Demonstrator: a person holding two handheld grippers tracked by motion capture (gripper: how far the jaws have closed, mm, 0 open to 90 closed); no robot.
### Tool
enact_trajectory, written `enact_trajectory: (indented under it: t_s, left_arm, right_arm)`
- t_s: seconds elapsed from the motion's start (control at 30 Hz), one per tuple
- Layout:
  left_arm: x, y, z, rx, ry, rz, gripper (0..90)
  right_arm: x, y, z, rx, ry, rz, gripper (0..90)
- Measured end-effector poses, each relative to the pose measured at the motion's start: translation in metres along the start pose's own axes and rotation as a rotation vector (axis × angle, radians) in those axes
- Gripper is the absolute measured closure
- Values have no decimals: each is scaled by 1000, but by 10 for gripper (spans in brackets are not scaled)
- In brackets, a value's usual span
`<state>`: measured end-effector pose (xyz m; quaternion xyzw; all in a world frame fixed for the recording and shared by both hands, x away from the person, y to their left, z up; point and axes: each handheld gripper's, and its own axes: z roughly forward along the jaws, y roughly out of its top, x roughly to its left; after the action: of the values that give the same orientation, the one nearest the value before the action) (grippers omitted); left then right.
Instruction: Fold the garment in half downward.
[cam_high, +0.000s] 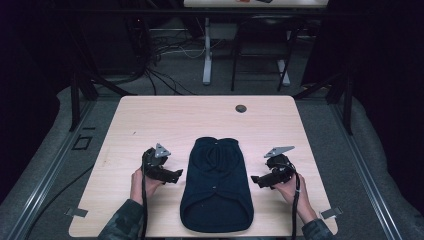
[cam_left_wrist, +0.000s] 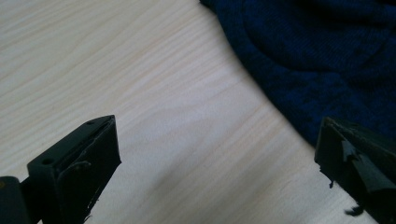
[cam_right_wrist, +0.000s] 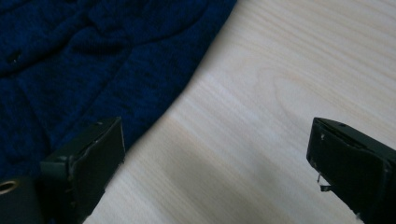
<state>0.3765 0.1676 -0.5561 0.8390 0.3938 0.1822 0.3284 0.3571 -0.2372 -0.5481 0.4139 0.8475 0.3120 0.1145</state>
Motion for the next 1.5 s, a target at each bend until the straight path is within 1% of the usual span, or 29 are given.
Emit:
enact_trajectory:
  t_s: [0.1,0.17,0.2,0.23,0.27,0.3,0.33,0.37,0.4,0.43,0.5,0.57,0.6,0.63,0.67,0.7,0.8,0.83,0.9,0.93,1.03,1.07,1.17,1.23,1.27,1.33,1.37,1.43,1.5]
  left_arm:
    - [-1,4,2,-6,13,11,0]
    - [1,7,4,0,-5,7,0]
    - [1,8,5,-8,3,5,1]
    - [2,12,6,-4,-8,5,0]
    - [2,12,6,-4,-8,5,0]
    - [3,13,7,-8,-9,3,0]
    - [2,15,9,-11,-1,10,0]
    - [3,17,11,-2,-12,10,0]
    - [2,18,12,-2,-13,8,0]
    - [2,19,12,0,-18,11,0]
    - [2,22,14,-2,-22,12,0]
    - [2,26,17,-2,-27,13,0]
    - [2,29,19,-7,-26,19,0]
    - [2,31,20,-7,-33,14,0]
    - [3,35,22,-8,-38,8,0]
    - [4,37,23,-6,-40,10,0]
    - [5,47,31,-3,-52,3,0]
    - [5,49,32,-2,-60,2,0]
    - [4,55,37,4,-60,10,0]
    - [4,60,41,7,-69,8,0]
    - [4,65,46,12,-70,9,0]
    - [4,68,50,14,-68,4,0]
    - [6,75,57,24,-82,-2,0]
    - [6,79,62,30,-81,1,0]
    - [6,82,65,35,-83,3,0]
    - [6,85,68,36,-75,4,0]
    - [7,88,72,41,-75,2,0]
    - [8,90,75,43,-82,-9,1]
    - [9,92,78,46,-73,-5,3]
  right_arm:
    - [-1,5,1,-2,15,-1,39]
    - [-2,9,2,-1,20,3,39]
    - [-3,11,3,-2,26,-4,39]
    - [-2,14,5,-6,31,2,39]
    - [-2,14,5,-6,31,2,39]
    - [-3,16,7,1,28,-10,39]
    - [-3,18,8,-4,38,-1,39]
    - [-4,21,9,3,37,-8,38]
    - [-3,24,11,-7,48,2,38]
    - [-3,25,11,-3,39,-4,38]
    - [-2,30,14,-5,53,-10,37]
    - [-2,33,15,-3,51,-12,38]
    - [-1,38,17,-3,62,-20,37]
    - [-1,38,17,-3,62,-20,37]
    - [0,40,18,-3,59,-12,37]
    - [-1,44,20,-8,66,-18,39]
    - [0,49,23,-11,72,-11,39]
    - [-1,52,26,-11,78,-12,39]
    - [-3,58,29,-9,77,-8,43]
    - [-4,60,30,-7,76,-4,43]
    - [-6,64,34,-5,81,3,44]
    - [-7,66,36,-3,88,8,44]
    - [-8,73,40,3,82,3,49]
    - [-9,78,44,6,91,5,50]
    - [-10,80,46,13,85,6,51]
    - [-12,87,50,9,92,11,54]
    - [-12,87,50,9,92,11,54]
    - [-16,94,55,5,100,24,61]
    - [-17,95,57,2,97,27,69]
